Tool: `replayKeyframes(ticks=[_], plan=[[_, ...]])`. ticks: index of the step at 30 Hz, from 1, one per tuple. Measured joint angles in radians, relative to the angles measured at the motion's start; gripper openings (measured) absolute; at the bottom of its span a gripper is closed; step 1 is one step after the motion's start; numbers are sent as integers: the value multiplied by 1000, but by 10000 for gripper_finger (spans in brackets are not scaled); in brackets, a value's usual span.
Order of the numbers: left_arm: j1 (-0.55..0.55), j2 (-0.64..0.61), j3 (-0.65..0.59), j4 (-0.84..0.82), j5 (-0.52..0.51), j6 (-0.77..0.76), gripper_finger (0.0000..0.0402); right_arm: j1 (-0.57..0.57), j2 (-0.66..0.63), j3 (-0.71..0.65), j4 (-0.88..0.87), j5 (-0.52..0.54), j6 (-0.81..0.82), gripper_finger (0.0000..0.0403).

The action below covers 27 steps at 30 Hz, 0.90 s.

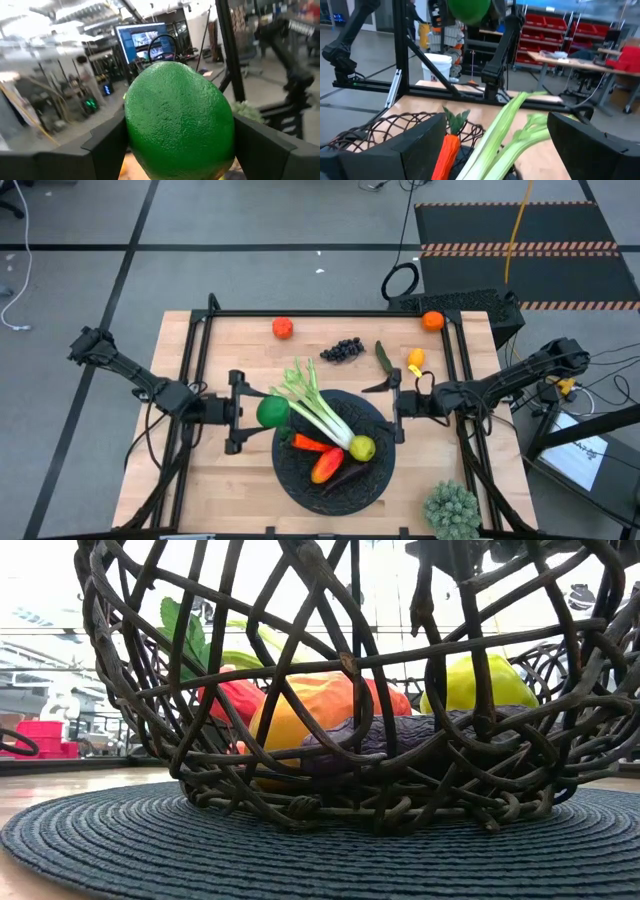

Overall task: Build produce basket
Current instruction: Put the green lime into the black mesh basket

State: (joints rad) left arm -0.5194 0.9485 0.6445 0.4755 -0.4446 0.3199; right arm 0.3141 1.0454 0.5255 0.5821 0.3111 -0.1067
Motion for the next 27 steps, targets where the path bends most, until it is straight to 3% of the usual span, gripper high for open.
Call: replayKeyframes(ticks=[7,14,22,27], plan=[[0,0,0,1,0,-264,310,0,0,0,20,1,-60,341],[0,0,0,1,0,-433,310,0,0,0,20,1,-63,341],[0,6,0,-2,40,-392,310,0,0,0,20,1,-68,341],[5,93,70,-86,45,-348,310,0,0,0,20,2,-82,341]])
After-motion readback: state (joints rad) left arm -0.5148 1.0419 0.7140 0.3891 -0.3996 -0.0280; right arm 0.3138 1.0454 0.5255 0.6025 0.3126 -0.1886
